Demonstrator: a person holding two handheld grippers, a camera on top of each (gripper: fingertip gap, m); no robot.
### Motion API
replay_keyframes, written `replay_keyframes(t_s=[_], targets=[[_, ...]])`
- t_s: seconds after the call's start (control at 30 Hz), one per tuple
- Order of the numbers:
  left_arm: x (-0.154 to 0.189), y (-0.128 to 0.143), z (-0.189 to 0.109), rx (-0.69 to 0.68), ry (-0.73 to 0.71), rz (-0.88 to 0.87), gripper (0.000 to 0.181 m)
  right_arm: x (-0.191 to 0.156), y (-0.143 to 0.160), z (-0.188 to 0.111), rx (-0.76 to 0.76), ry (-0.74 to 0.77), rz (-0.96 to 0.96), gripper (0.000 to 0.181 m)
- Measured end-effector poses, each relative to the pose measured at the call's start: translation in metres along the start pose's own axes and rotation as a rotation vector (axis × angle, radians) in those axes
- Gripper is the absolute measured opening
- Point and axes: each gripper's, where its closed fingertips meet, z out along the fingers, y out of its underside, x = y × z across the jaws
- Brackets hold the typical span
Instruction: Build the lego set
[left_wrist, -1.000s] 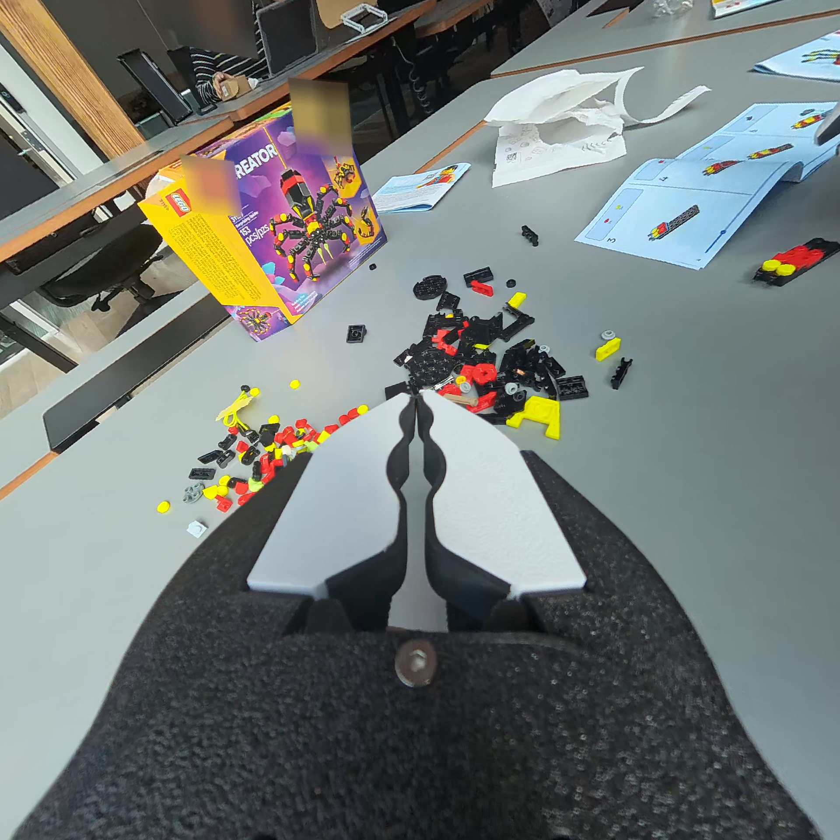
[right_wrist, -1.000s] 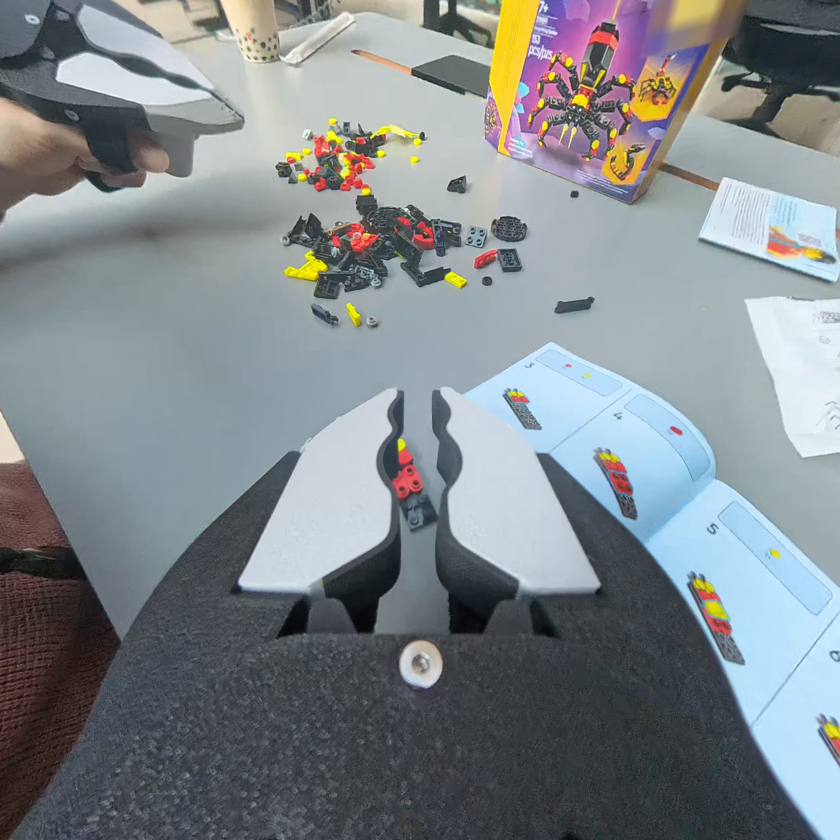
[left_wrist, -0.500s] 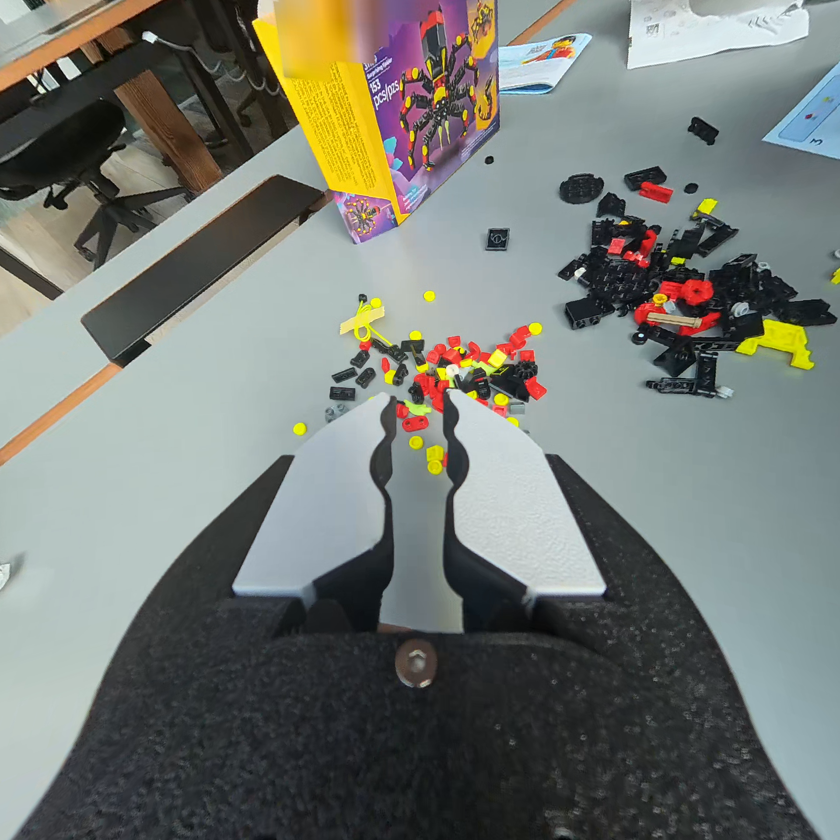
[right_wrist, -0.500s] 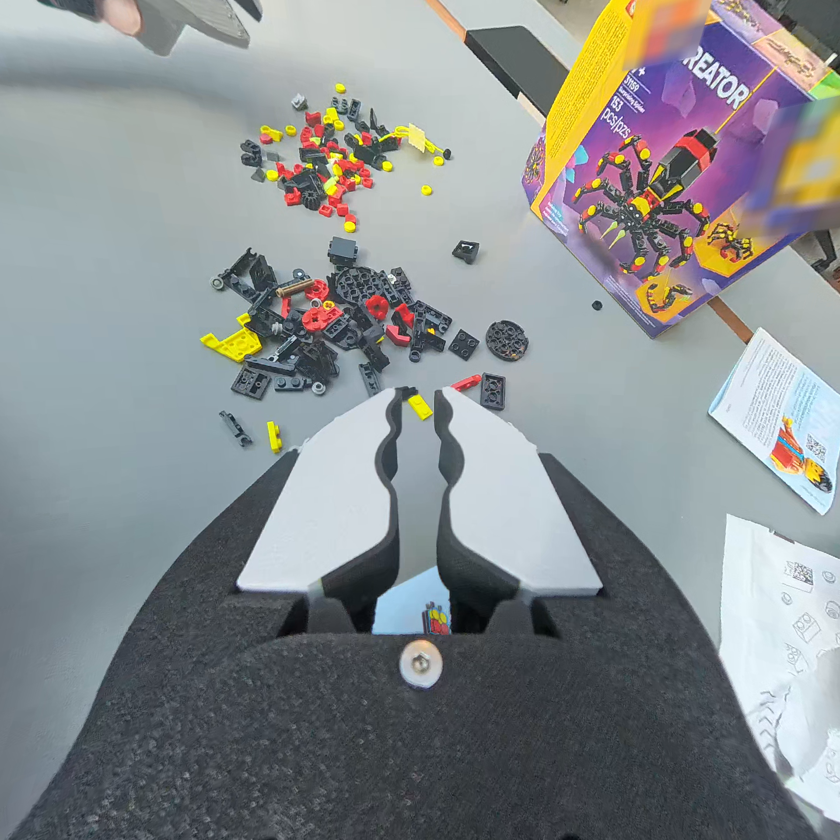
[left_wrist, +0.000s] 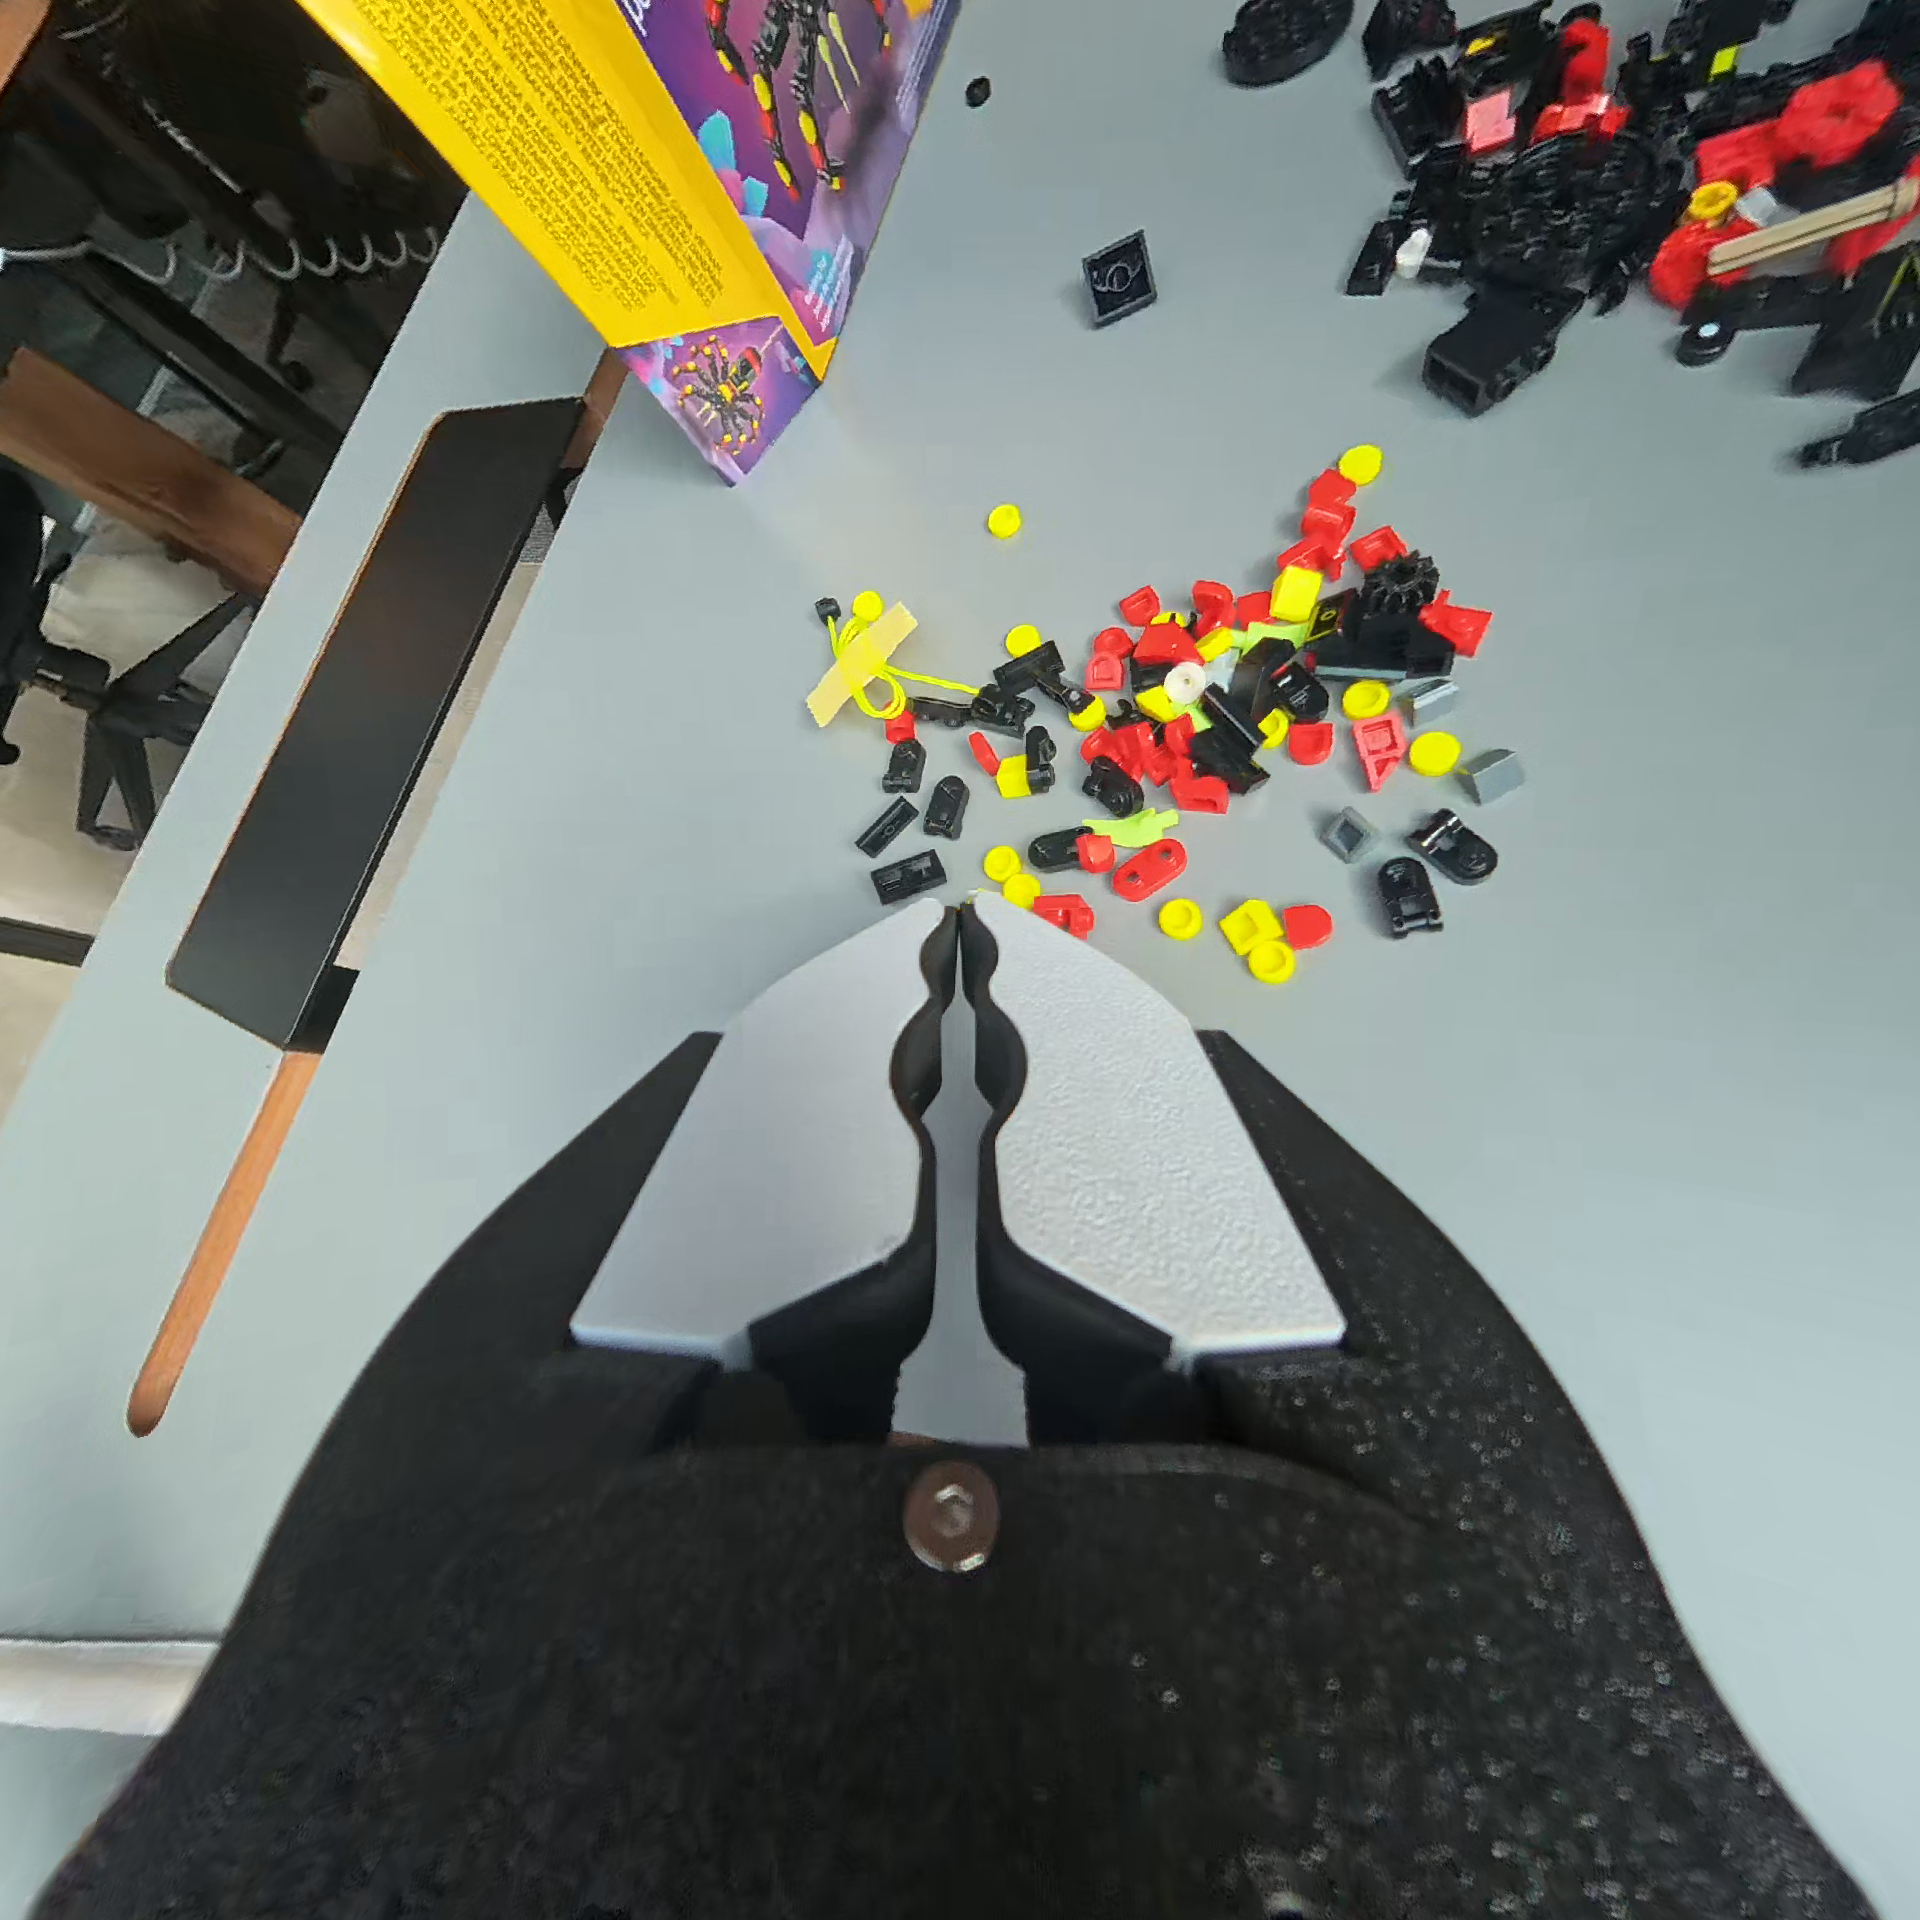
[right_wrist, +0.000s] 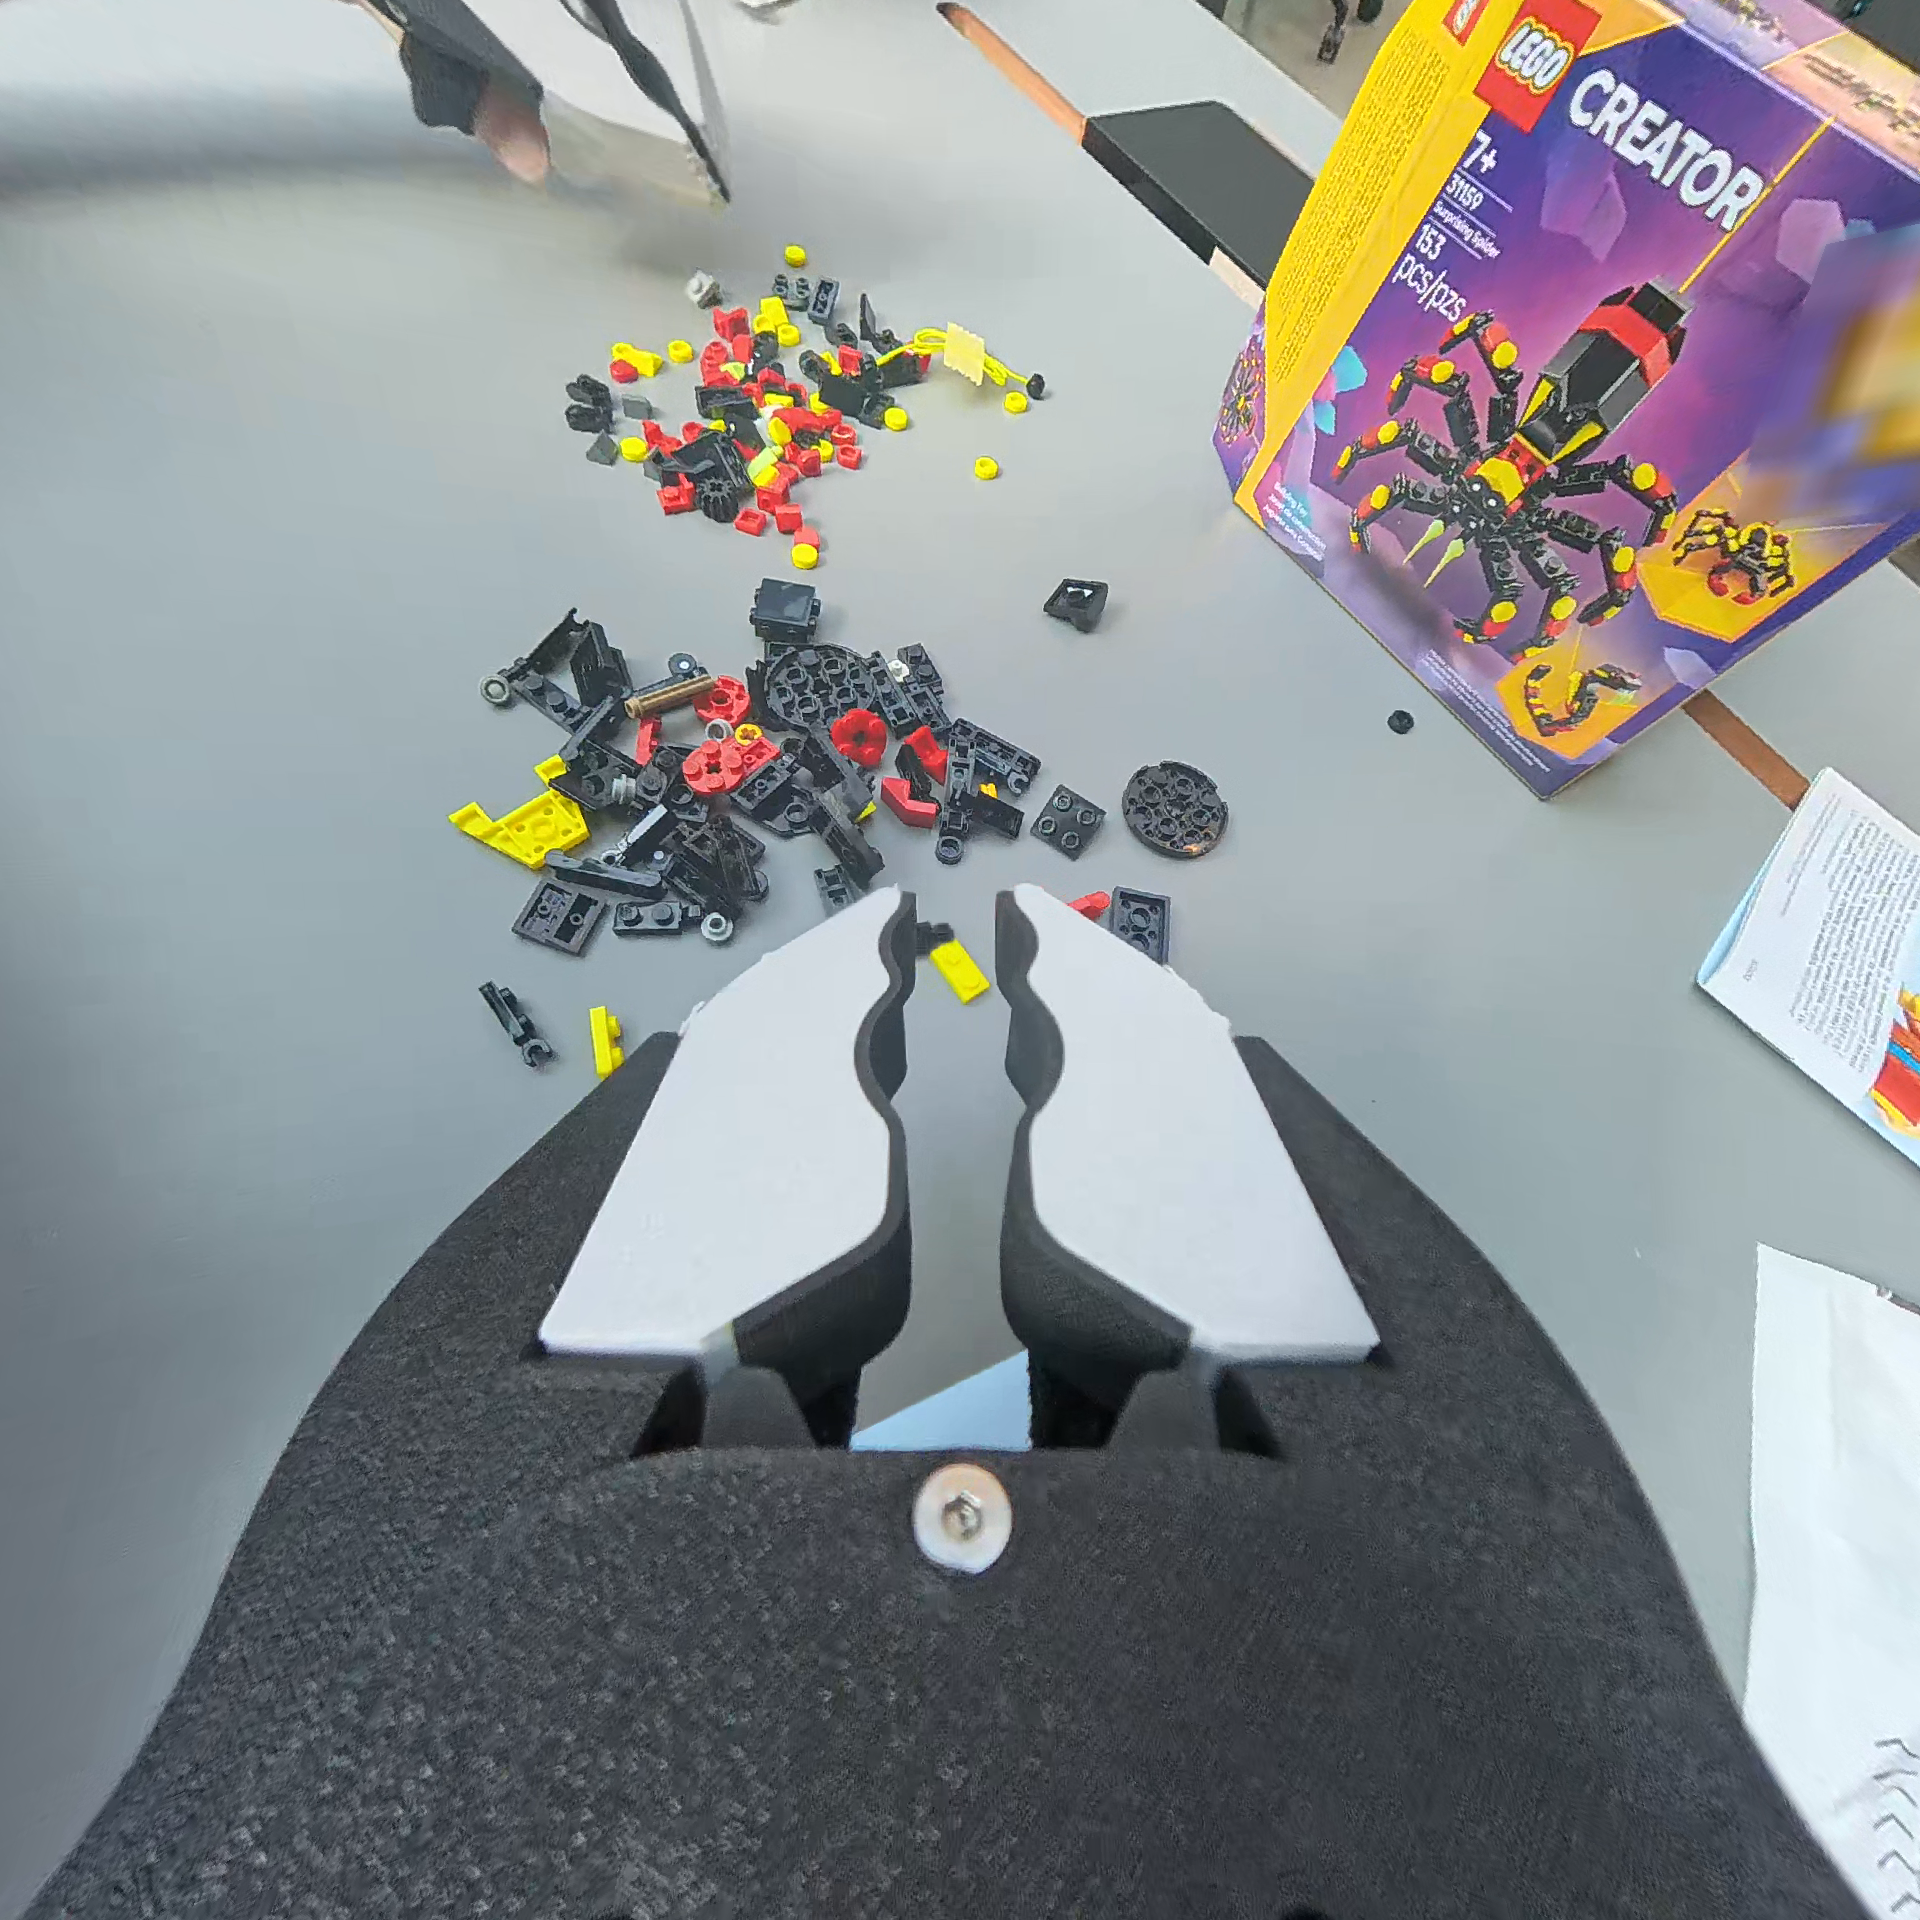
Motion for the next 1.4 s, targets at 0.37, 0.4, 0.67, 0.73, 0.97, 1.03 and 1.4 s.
replay_keyframes(t_s=[0.37, 0.4, 0.67, 0.73, 0.97, 1.03, 1.4], targets=[[0.003, 0.017, 0.024, -0.098, 0.300, 0.144, 0.015, 0.000, 0.007, 0.003, -0.008, -0.032, 0.037, 0.014], [0.005, 0.017, 0.025, -0.105, 0.319, 0.149, 0.015, -0.001, 0.007, 0.003, -0.008, -0.036, 0.041, 0.014], [0.006, 0.016, 0.030, -0.151, 0.406, 0.167, 0.008, 0.000, 0.006, 0.001, 0.000, -0.033, 0.045, 0.014], [0.005, 0.017, 0.030, -0.152, 0.410, 0.169, 0.008, 0.002, 0.005, -0.002, 0.003, -0.025, 0.042, 0.014], [0.034, -0.046, 0.008, -0.001, 0.472, 0.208, 0.008, 0.019, 0.012, -0.053, -0.008, 0.075, 0.061, 0.014], [0.060, -0.084, 0.002, 0.074, 0.533, 0.257, 0.008, 0.022, 0.028, -0.075, -0.032, 0.108, 0.096, 0.014], [0.249, -0.215, 0.068, 0.224, 0.896, 0.657, 0.008, -0.017, 0.119, -0.160, -0.094, 0.197, 0.334, 0.014]])
